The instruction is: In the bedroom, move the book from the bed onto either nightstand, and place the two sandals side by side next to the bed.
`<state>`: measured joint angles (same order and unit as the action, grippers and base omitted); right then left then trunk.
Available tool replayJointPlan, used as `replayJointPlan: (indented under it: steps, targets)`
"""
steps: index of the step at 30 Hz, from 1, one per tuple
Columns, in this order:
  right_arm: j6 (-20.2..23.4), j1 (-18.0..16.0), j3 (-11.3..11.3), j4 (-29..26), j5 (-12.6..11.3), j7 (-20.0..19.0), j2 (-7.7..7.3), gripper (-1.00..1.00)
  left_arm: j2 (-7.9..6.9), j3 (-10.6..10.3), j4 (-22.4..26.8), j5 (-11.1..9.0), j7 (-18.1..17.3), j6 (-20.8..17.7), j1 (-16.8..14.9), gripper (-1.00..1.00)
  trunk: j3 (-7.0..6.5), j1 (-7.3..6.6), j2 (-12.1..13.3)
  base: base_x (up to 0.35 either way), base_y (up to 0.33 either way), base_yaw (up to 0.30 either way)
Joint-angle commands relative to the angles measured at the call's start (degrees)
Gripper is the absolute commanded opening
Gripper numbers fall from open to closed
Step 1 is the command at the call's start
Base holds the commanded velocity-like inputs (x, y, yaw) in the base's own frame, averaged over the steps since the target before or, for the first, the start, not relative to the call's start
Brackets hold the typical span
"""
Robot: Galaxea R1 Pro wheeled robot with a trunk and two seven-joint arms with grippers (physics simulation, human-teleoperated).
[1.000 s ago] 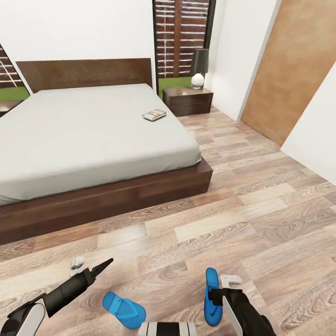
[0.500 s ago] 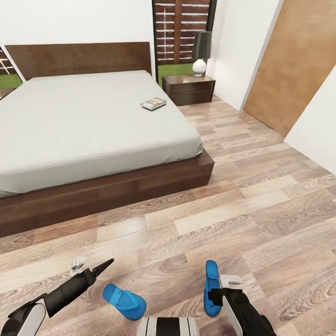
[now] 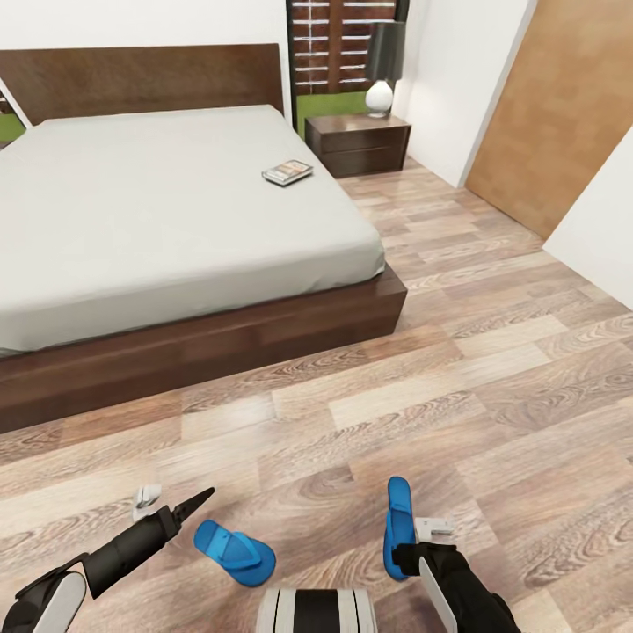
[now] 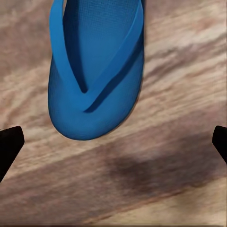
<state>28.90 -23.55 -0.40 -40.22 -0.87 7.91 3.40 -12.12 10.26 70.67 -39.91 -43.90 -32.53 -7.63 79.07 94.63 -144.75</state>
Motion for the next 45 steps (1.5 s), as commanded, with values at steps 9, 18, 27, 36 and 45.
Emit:
replayJointPlan:
  steps: [9,18,27,36,45]
  targets:
    - [0.3,0.0,0.0,0.0,-0.1,0.2,0.03,1.00,-0.01,0.0,0.0,-0.3,0.0,-0.4,0.0,1.00,2.04,0.22,-0.1,0.000,0.000,0.000]
    - [0.3,0.0,0.0,0.0,-0.1,0.3,0.03,1.00,-0.01,0.0,0.0,-0.3,0.0,-0.4,0.0,1.00,3.81,0.43,-0.2,0.000,0.000,0.000]
    - [0.3,0.0,0.0,0.0,-0.1,0.3,0.03,1.00,-0.01,0.0,0.0,-0.4,0.0,-0.4,0.0,1.00,3.81,0.43,-0.2,0.000,0.000,0.000]
    - [0.3,0.0,0.0,0.0,-0.1,0.2,0.03,1.00,-0.01,0.0,0.0,-0.4,0.0,-0.4,0.0,1.00,3.81,0.43,-0.2,0.000,0.000,0.000]
    - [0.3,0.0,0.0,0.0,-0.1,0.3,0.05,1.00,-0.01,0.0,0.0,-0.4,0.0,-0.4,0.0,1.00,3.81,0.43,-0.2,0.022,0.050,0.000]
